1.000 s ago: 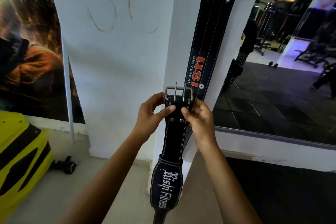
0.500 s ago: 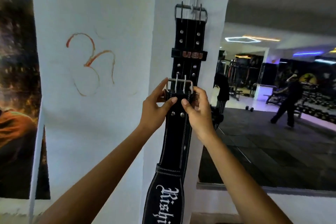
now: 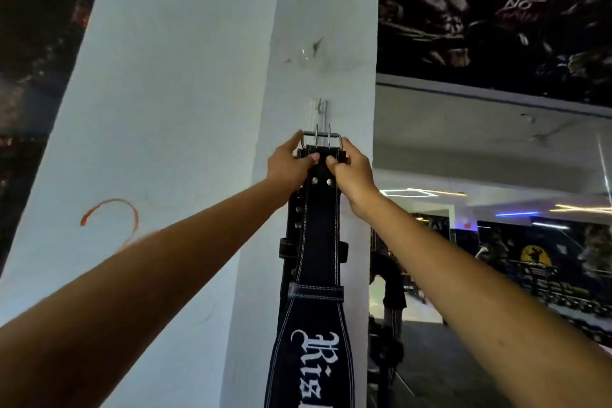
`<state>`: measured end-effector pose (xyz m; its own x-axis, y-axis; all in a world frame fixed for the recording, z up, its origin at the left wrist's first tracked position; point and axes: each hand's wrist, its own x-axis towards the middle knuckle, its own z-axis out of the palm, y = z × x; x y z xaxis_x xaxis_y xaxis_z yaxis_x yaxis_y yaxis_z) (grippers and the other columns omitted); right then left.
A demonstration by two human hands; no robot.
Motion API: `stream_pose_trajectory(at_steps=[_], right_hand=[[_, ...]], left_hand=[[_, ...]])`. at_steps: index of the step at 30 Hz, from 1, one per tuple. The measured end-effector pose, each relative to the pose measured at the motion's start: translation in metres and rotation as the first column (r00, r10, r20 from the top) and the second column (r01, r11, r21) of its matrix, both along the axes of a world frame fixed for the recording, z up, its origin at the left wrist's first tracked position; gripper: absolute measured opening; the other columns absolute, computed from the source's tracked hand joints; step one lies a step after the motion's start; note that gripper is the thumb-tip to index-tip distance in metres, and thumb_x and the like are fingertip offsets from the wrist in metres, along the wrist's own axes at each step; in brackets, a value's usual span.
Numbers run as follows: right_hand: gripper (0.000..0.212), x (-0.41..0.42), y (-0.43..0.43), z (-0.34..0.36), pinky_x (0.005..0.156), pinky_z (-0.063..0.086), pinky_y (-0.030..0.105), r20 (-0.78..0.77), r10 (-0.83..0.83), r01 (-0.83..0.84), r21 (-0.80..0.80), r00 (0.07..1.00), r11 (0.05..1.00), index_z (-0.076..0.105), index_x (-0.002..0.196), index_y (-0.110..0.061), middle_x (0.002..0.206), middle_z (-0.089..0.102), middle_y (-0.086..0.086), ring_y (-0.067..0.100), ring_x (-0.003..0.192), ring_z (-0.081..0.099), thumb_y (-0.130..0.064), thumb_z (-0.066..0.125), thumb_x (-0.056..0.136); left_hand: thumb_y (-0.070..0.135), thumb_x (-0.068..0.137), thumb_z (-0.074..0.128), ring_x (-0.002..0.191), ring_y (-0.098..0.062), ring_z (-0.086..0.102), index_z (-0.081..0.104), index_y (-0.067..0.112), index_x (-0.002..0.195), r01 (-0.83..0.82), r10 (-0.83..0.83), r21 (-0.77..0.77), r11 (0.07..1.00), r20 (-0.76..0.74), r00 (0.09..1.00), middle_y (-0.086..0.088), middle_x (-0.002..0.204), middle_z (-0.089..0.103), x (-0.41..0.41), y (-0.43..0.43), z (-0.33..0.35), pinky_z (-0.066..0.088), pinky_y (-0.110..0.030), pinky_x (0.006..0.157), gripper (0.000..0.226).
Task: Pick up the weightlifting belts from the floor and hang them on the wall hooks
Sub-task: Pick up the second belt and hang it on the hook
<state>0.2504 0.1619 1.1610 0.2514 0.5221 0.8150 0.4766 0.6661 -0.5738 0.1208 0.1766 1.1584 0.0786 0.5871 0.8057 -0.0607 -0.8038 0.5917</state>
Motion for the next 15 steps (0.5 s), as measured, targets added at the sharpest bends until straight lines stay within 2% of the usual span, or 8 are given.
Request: stream_pose_trajectory(at_steps=[2, 5, 8, 11, 14, 15], right_hand=[[0.063, 0.002, 0.011, 0.016, 0.103, 0.049, 0.048, -0.011, -0.016, 0.016, -0.018, 1.0, 1.0, 0.034, 0.148, -0.028, 0.143, 0.052, 0.012, 0.029, 0.127, 0.055, -0.02, 0.058, 0.09], [0.062, -0.001, 0.019, 0.03, 0.107, 0.046, 0.042, -0.008, -0.059, 0.059, -0.025, 0.998, 0.998, 0.031, 0.149, -0.026, 0.146, 0.049, 0.011, 0.029, 0.129, 0.052, -0.017, 0.056, 0.093], [0.061, 0.0, 0.034, 0.035, 0.103, 0.046, 0.031, 0.029, -0.107, 0.108, -0.031, 0.994, 0.994, 0.028, 0.151, -0.027, 0.149, 0.046, 0.01, 0.027, 0.13, 0.05, -0.017, 0.053, 0.096], [0.061, 0.004, 0.05, 0.035, 0.104, 0.043, 0.032, 0.053, -0.146, 0.147, -0.015, 0.988, 0.989, 0.025, 0.152, -0.028, 0.149, 0.045, 0.011, 0.028, 0.132, 0.047, -0.018, 0.051, 0.097], [0.06, 0.006, 0.055, 0.04, 0.109, 0.038, 0.034, 0.093, -0.205, 0.21, -0.048, 0.974, 0.977, 0.021, 0.153, -0.027, 0.153, 0.039, 0.012, 0.03, 0.138, 0.04, -0.021, 0.047, 0.099], [0.059, 0.006, 0.055, 0.043, 0.112, 0.037, 0.035, 0.117, -0.225, 0.234, -0.068, 0.967, 0.97, 0.02, 0.153, -0.026, 0.154, 0.038, 0.011, 0.03, 0.139, 0.037, -0.023, 0.046, 0.1]], left_hand=[[0.015, 0.085, 0.067, 0.113, -0.027, 0.063, 0.036, 0.026, 0.145, -0.015, 0.016, -0.043, 0.999, 0.021, 1.0, -0.014, 0.135, 0.058, 0.008, 0.01, 0.014, 0.049, -0.039, 0.1, 0.068], [0.016, 0.088, 0.063, 0.122, -0.025, 0.057, 0.036, 0.024, 0.145, -0.083, 0.084, -0.037, 0.996, 0.034, 0.996, -0.009, 0.142, 0.051, 0.017, 0.022, 0.026, 0.043, -0.032, 0.104, 0.063], [0.015, 0.09, 0.06, 0.116, -0.024, 0.06, 0.036, 0.025, 0.145, -0.108, 0.109, -0.029, 0.994, 0.059, 0.992, -0.01, 0.138, 0.055, 0.024, 0.039, 0.03, 0.046, -0.025, 0.094, 0.061], [0.018, 0.091, 0.057, 0.107, -0.024, 0.064, 0.038, 0.025, 0.145, -0.173, 0.172, 0.034, 0.984, 0.025, 0.985, -0.012, 0.122, 0.066, 0.027, 0.052, 0.027, 0.046, -0.022, 0.087, 0.057], [0.02, 0.096, 0.05, 0.115, -0.025, 0.057, 0.03, 0.019, 0.148, -0.256, 0.26, 0.084, 0.963, -0.047, 0.964, -0.013, 0.128, 0.061, 0.03, 0.057, 0.028, 0.037, -0.013, 0.079, 0.056], [0.022, 0.097, 0.048, 0.12, -0.027, 0.054, 0.027, 0.018, 0.149, -0.281, 0.287, 0.086, 0.956, -0.073, 0.955, -0.014, 0.131, 0.058, 0.031, 0.057, 0.031, 0.037, -0.016, 0.084, 0.056]])
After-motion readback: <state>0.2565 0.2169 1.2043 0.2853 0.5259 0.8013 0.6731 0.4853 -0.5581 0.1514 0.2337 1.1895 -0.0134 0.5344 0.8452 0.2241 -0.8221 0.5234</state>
